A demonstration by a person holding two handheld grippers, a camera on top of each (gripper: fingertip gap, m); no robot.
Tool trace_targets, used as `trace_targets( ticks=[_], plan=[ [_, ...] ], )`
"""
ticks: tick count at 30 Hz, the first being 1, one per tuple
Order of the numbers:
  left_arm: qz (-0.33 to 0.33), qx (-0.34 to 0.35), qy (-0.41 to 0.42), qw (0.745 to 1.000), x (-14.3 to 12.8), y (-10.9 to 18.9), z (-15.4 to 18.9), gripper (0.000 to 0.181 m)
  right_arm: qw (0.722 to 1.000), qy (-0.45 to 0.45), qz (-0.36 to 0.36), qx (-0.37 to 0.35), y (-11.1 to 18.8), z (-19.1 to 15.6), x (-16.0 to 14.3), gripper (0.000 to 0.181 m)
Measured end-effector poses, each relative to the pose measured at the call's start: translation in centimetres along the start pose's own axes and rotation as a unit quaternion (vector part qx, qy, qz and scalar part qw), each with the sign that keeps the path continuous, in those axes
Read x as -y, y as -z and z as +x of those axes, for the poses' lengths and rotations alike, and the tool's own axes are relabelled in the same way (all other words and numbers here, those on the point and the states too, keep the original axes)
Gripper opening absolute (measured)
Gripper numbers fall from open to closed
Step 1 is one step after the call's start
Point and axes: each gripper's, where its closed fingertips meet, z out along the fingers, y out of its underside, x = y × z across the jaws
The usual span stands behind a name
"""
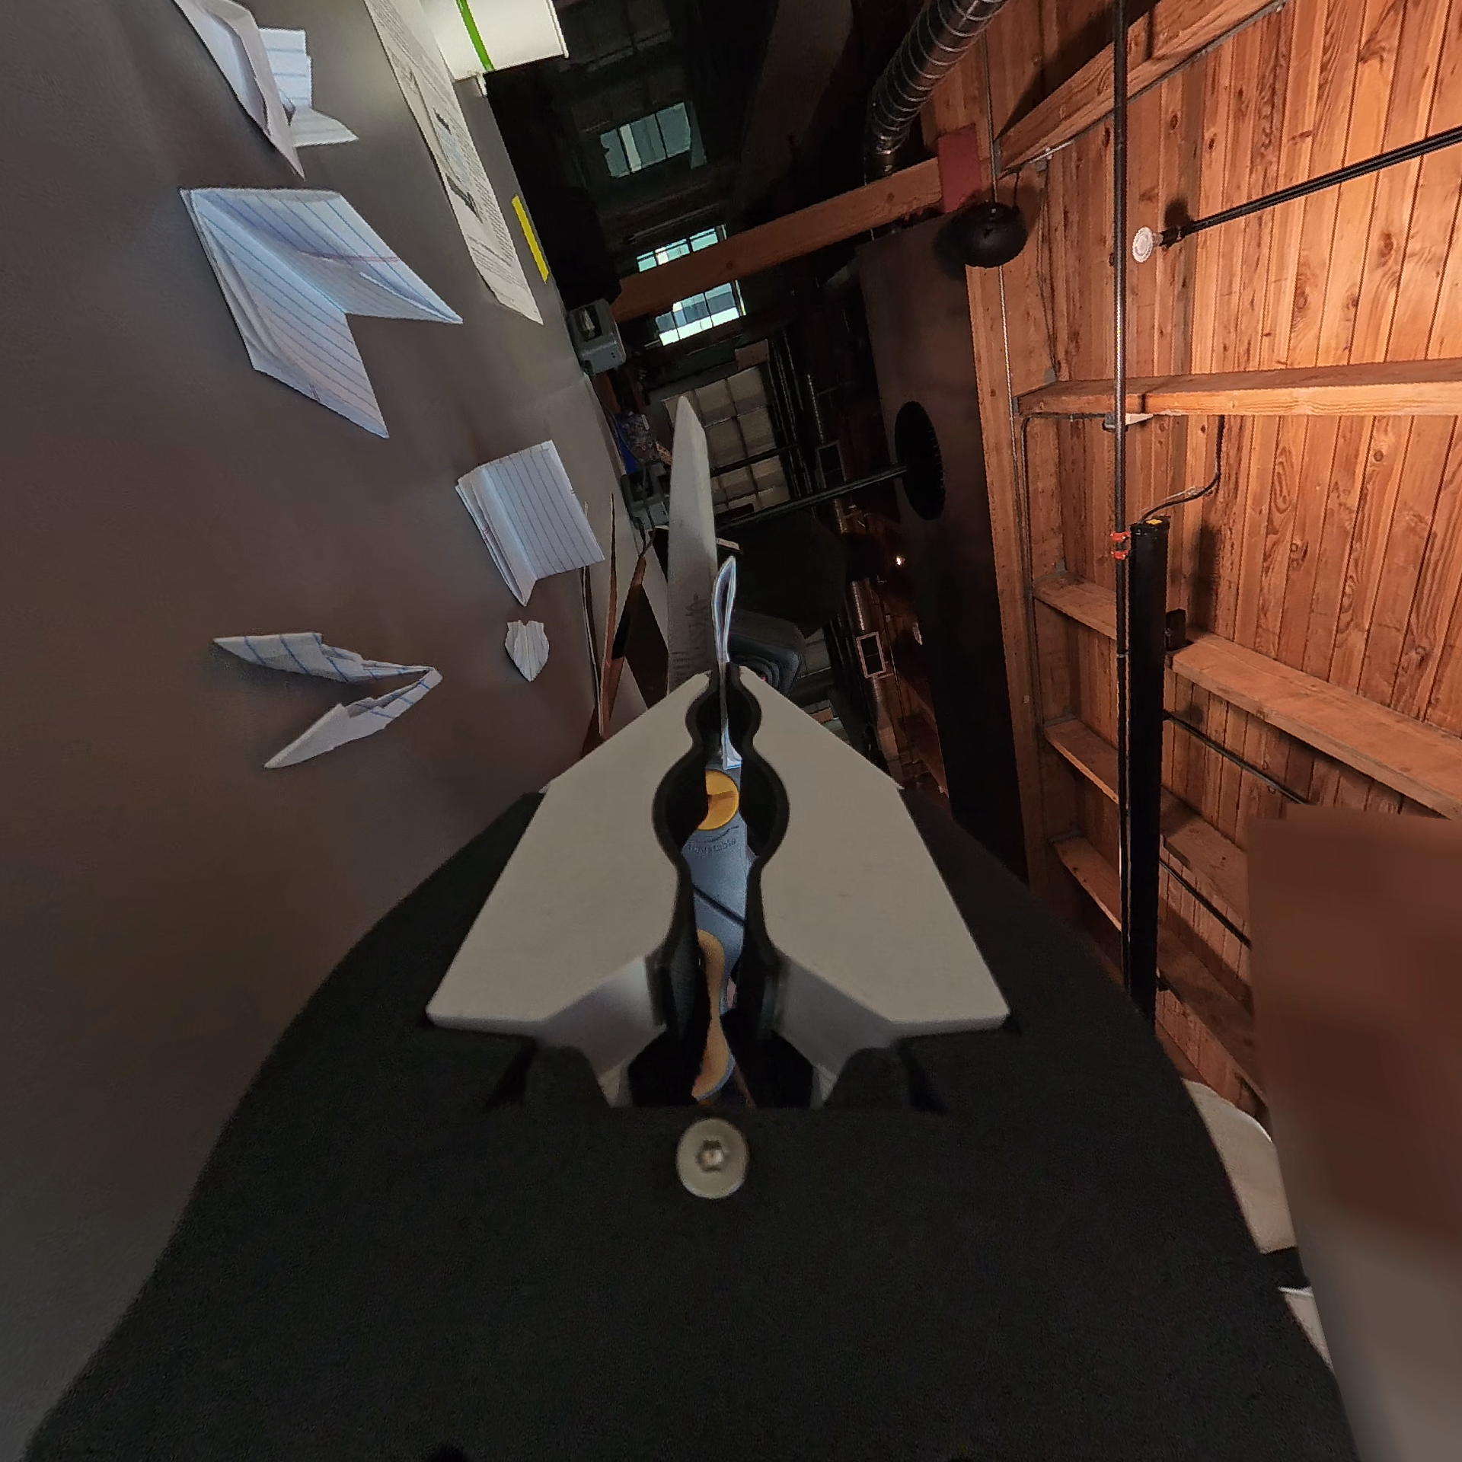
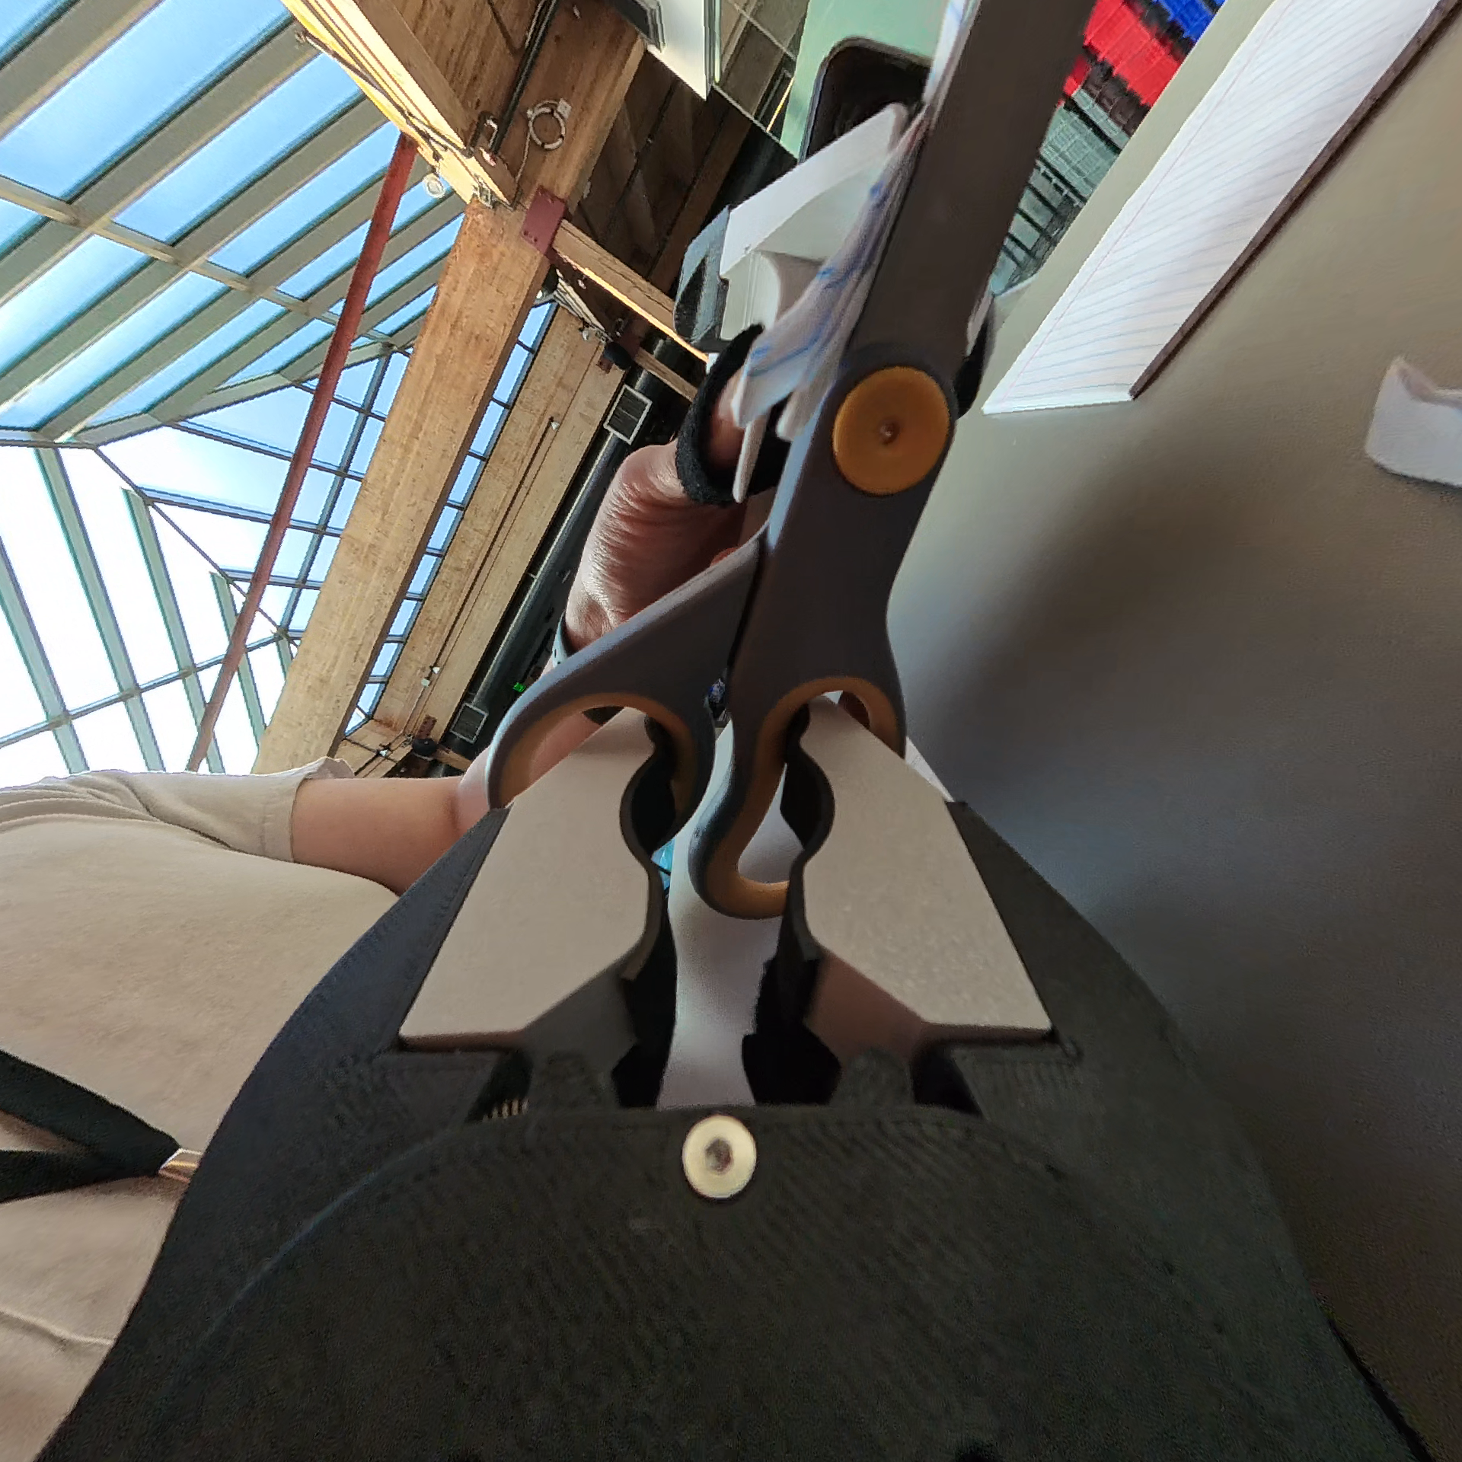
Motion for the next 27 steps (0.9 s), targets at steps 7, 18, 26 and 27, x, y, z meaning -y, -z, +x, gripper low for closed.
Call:
trace_targets(
  ticks=[7,18,26,27],
  plan=[
    [-0.037,-0.002,-0.08,0.996,0.1,2.3,2.7,0.0,0.999,0.046,-0.007,0.002,0.9,-0.9,-0.4,0.021],
    [-0.022,0.078,-0.163,0.983,1.7,6.6,4.2,0.0,0.994,0.088,-0.068,0.017,1.6,-3.4,-2.9,0.022],
    [-0.016,0.092,-0.128,0.987,1.5,7.4,2.9,0.0,0.994,0.055,-0.093,0.023,0.0,-3.6,-5.7,0.022],
    [-0.021,0.102,-0.127,0.986,1.4,7.6,2.4,0.0,0.993,0.05,-0.104,0.005,0.1,-3.1,-6.0,0.022]
  ],
)
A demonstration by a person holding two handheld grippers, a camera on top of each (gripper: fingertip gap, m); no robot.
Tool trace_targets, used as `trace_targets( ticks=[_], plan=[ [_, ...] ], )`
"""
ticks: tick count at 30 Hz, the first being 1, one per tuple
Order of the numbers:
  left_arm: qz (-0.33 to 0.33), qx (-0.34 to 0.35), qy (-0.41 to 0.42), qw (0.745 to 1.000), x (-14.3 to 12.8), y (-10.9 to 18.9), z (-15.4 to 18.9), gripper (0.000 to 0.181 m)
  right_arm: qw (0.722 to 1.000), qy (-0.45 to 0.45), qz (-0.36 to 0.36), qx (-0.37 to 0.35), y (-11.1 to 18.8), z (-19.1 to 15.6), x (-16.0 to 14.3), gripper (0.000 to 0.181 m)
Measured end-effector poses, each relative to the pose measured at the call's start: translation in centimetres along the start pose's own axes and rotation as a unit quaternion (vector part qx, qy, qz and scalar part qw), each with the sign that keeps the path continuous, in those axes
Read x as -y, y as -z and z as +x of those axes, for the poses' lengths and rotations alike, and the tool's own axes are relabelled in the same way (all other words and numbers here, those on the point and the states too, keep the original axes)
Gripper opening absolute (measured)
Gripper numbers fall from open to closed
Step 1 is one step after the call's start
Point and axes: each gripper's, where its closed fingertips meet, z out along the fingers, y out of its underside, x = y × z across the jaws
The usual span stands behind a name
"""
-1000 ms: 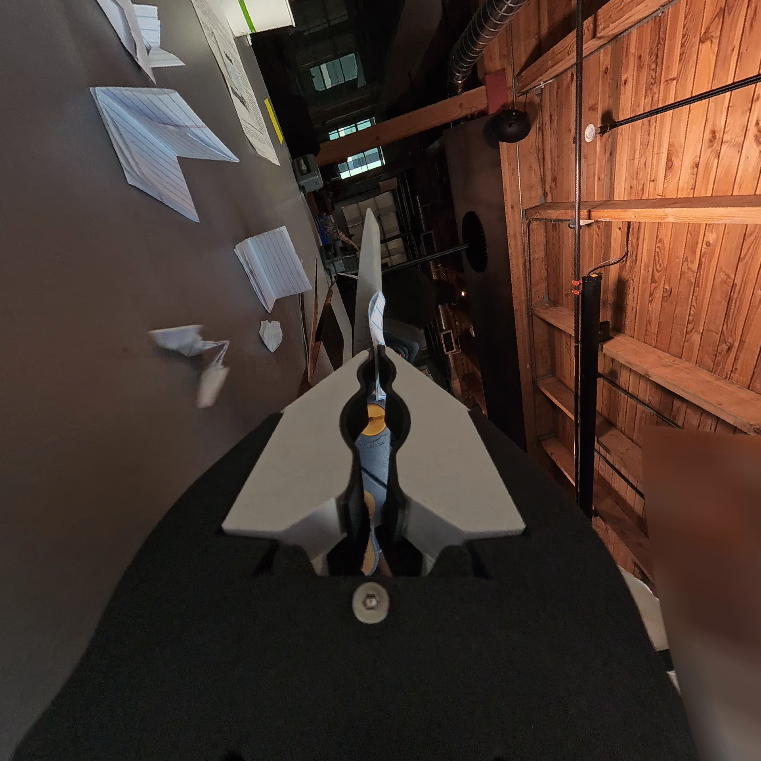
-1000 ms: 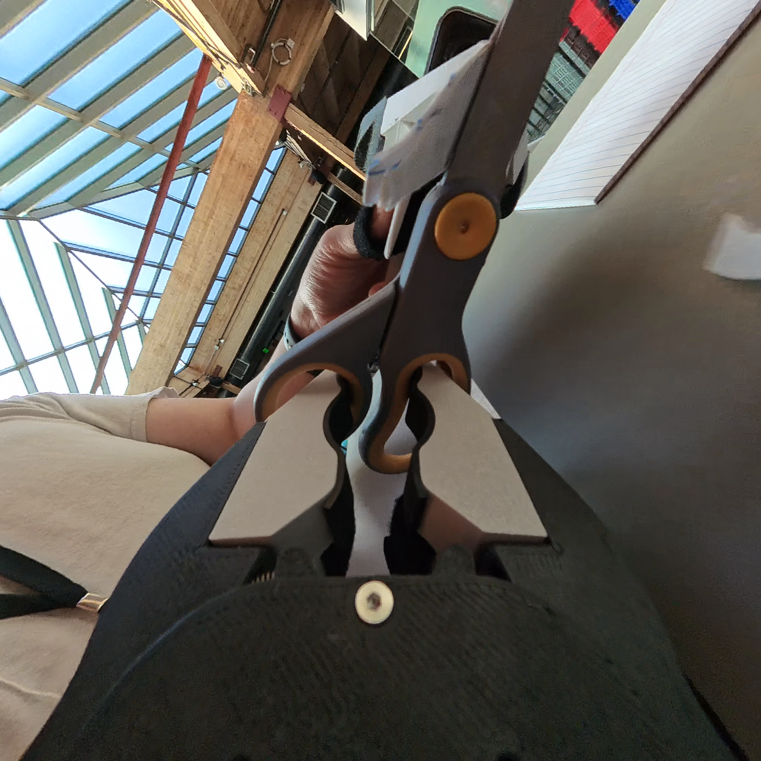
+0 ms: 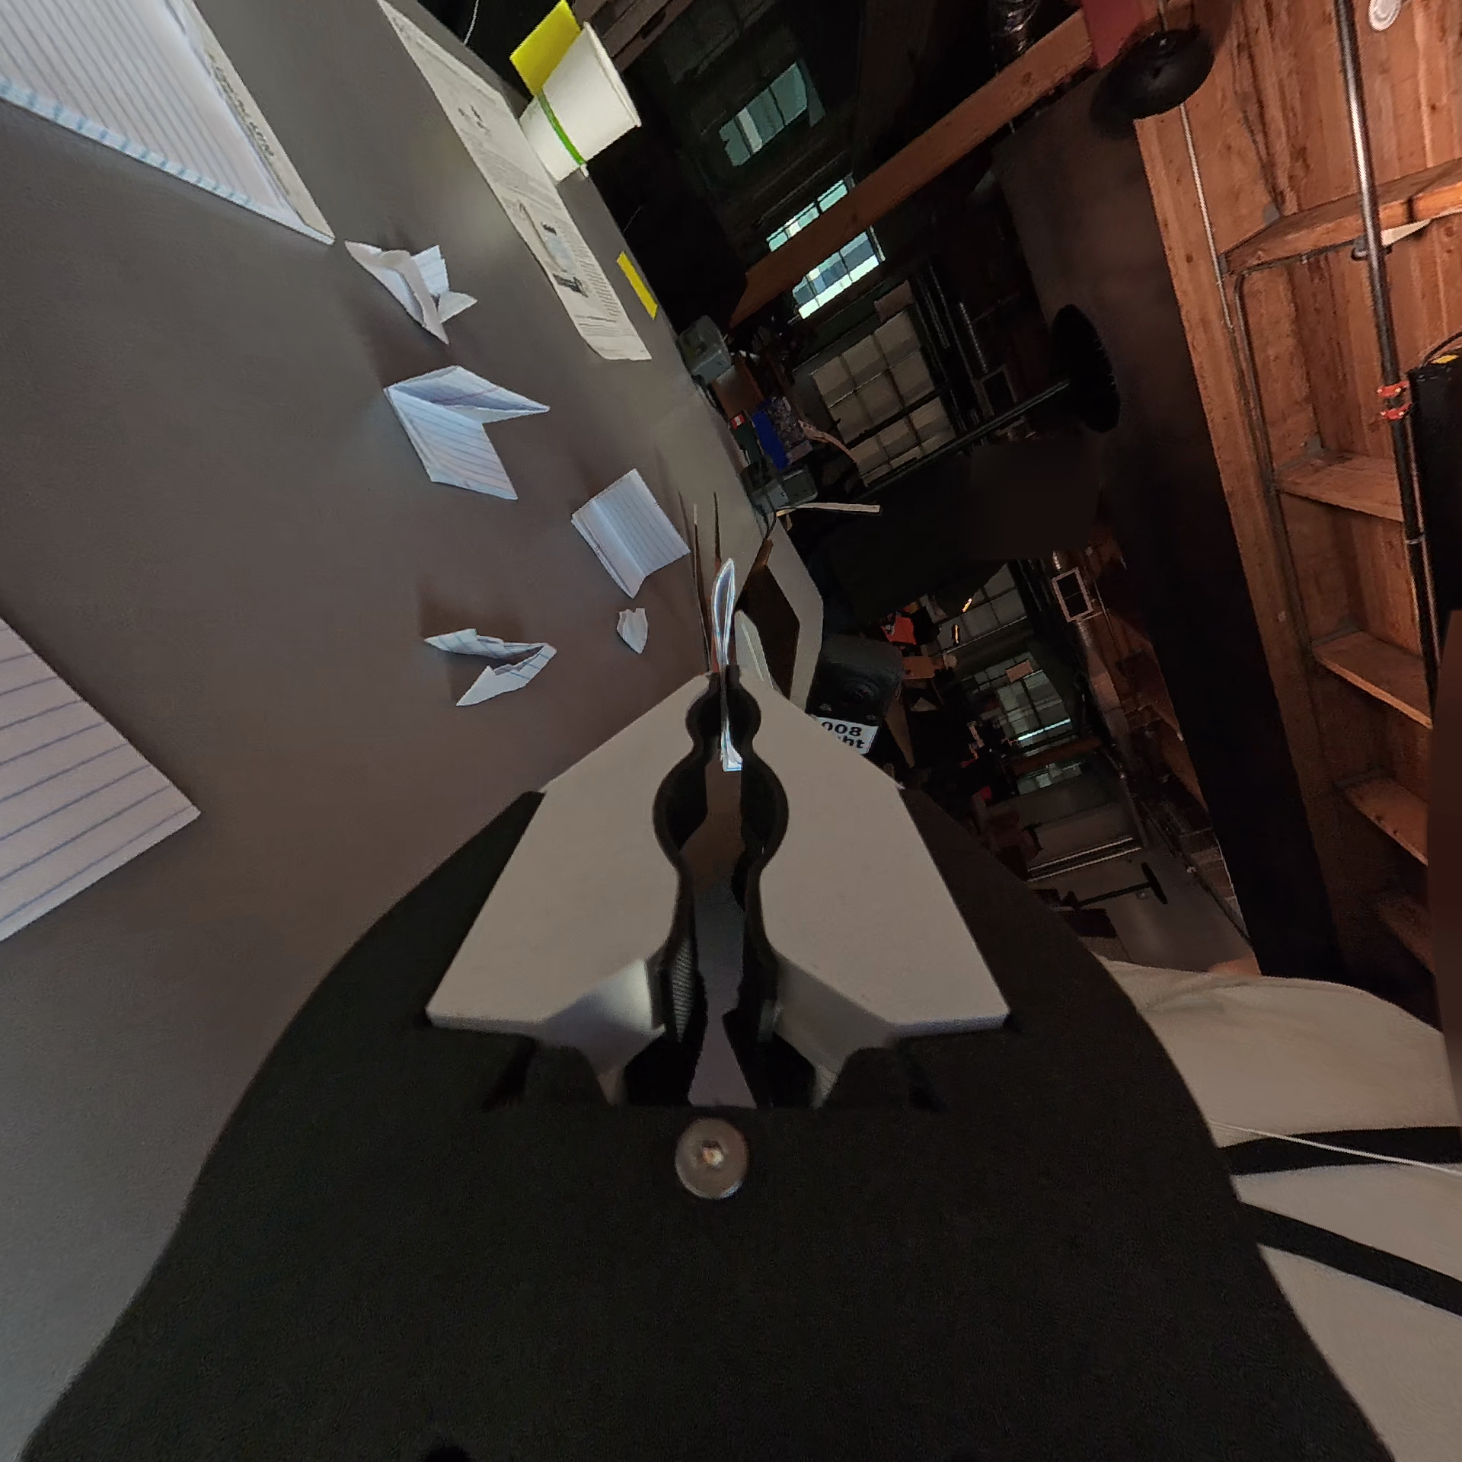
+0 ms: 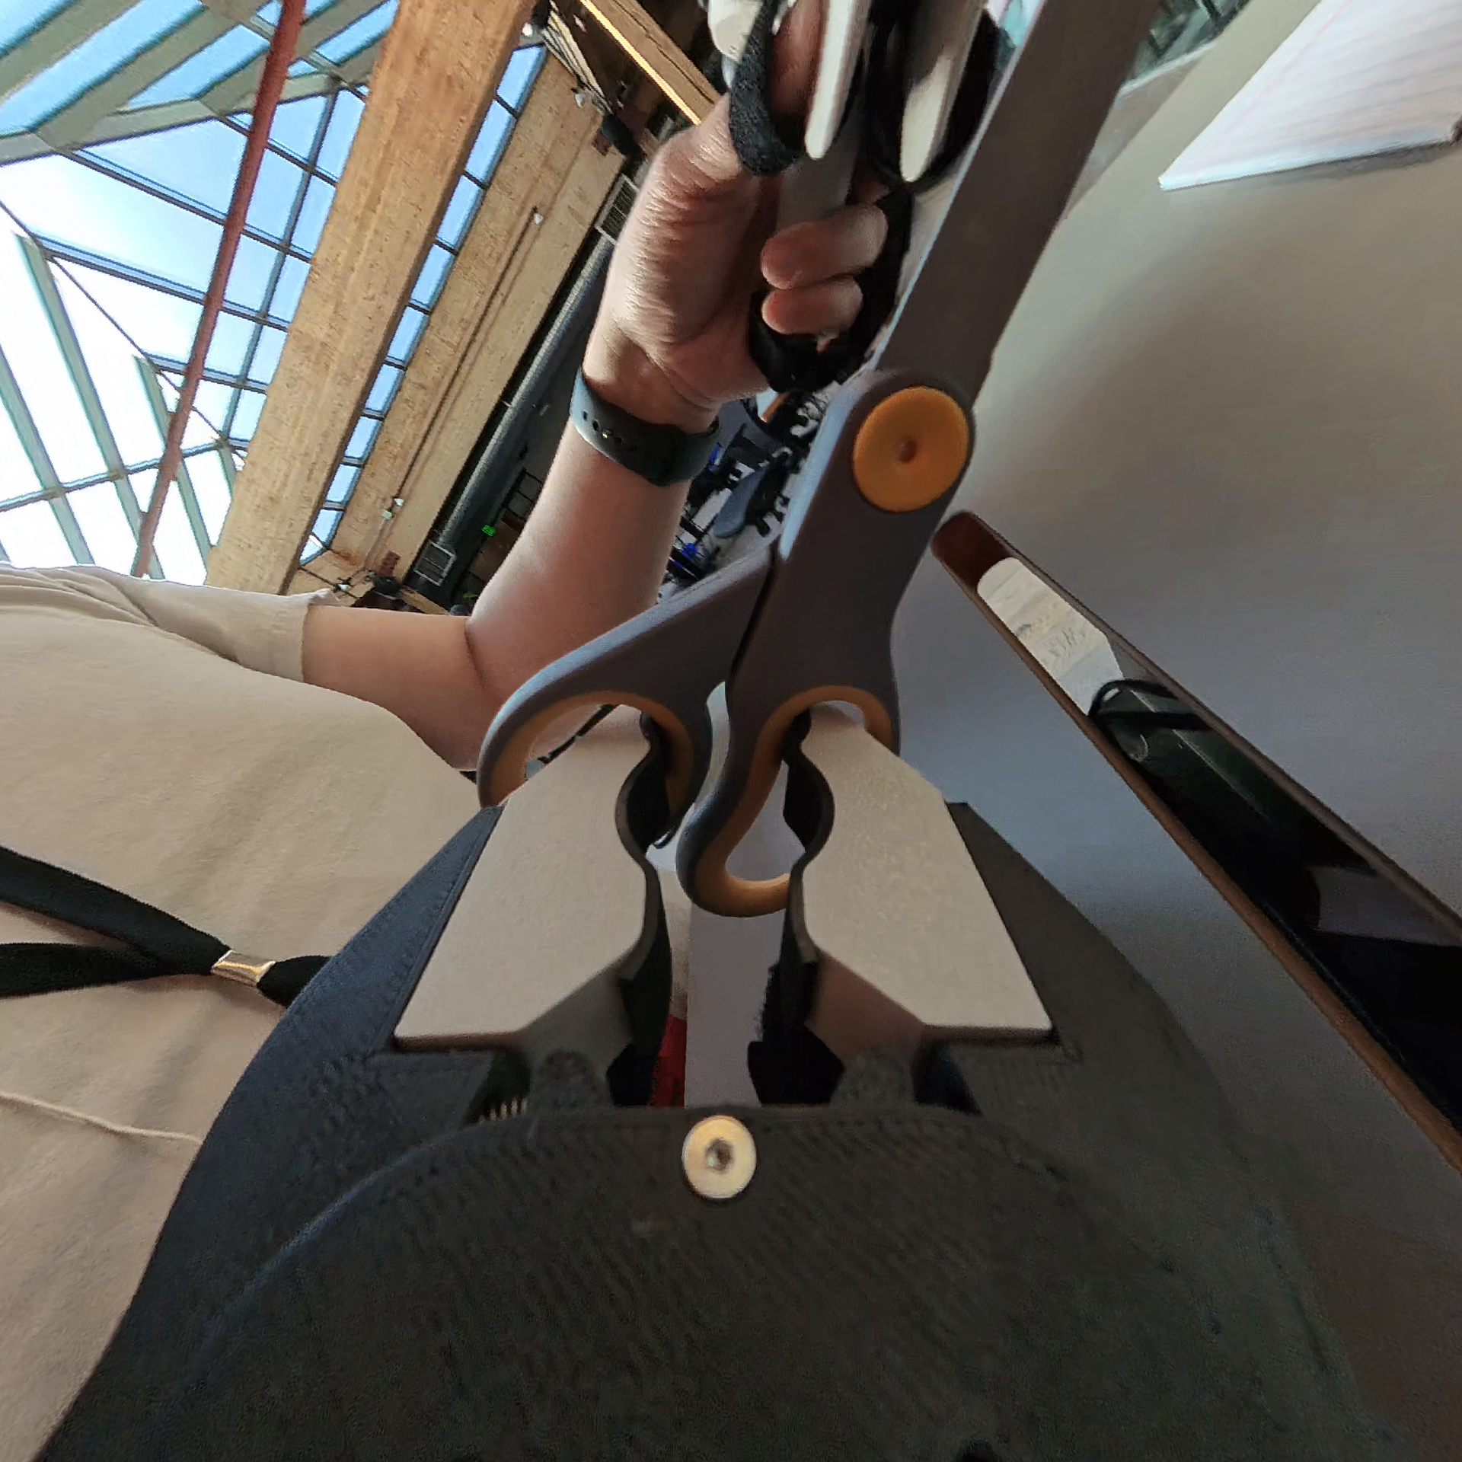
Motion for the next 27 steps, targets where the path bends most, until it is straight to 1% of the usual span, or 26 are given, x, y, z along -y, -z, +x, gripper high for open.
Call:
trace_targets(
  ticks=[2,6,8,9,10,12,14,16,18,21,22,24,26,27],
  plan=[
    [-0.013,0.025,-0.006,1.0,-0.7,0.3,-1.0,0.0,0.999,0.002,-0.027,-0.038,0.3,0.8,-0.7,0.022],
    [-0.065,0.089,-0.023,0.994,-2.7,1.0,-3.0,0.0,0.988,0.046,-0.08,-0.125,1.8,2.2,-1.2,0.022],
    [-0.073,0.088,-0.023,0.993,-3.3,0.9,-2.9,0.0,0.979,0.078,-0.083,-0.168,2.7,2.9,-0.7,0.022],
    [-0.076,0.075,-0.018,0.994,-3.7,0.7,-2.5,0.0,0.978,0.092,-0.069,-0.176,3.0,2.9,-0.1,0.022],
    [-0.078,0.054,-0.01,0.995,-4.1,0.4,-1.8,0.0,0.98,0.097,-0.048,-0.166,3.1,2.5,0.6,0.022],
    [-0.092,0.012,0.01,0.996,-5.5,-0.5,-0.5,0.0,0.988,0.089,0.006,-0.122,3.1,1.4,1.9,0.022],
    [-0.128,-0.013,0.027,0.991,-7.5,-1.4,0.3,0.0,0.988,0.082,0.057,-0.116,3.6,1.6,3.4,0.022],
    [-0.172,-0.047,0.055,0.982,-9.6,-2.3,1.5,0.0,0.986,0.076,0.088,-0.117,4.1,2.1,4.4,0.022],
    [-0.21,-0.055,0.078,0.973,-11.1,-3.1,2.2,0.0,0.989,0.044,0.113,-0.086,4.0,1.9,5.0,0.023],
    [-0.229,-0.059,0.085,0.968,-11.4,-4.0,3.2,0.0,0.991,-0.013,0.132,-0.034,3.2,1.4,5.1,0.027],
    [-0.227,-0.063,0.091,0.968,-11.2,-4.3,3.6,0.0,0.99,-0.026,0.131,-0.032,2.9,1.6,4.8,0.028],
    [-0.223,-0.062,0.094,0.968,-10.6,-4.7,3.9,0.0,0.991,-0.037,0.128,-0.03,2.3,1.7,4.3,0.036],
    [-0.235,-0.047,0.087,0.967,-10.4,-5.0,3.8,0.0,0.989,-0.042,0.144,-0.011,2.2,1.3,4.5,0.035],
    [-0.243,-0.046,0.088,0.965,-10.4,-5.2,3.9,0.0,0.987,-0.041,0.152,-0.008,2.3,1.2,4.7,0.031]
  ],
)
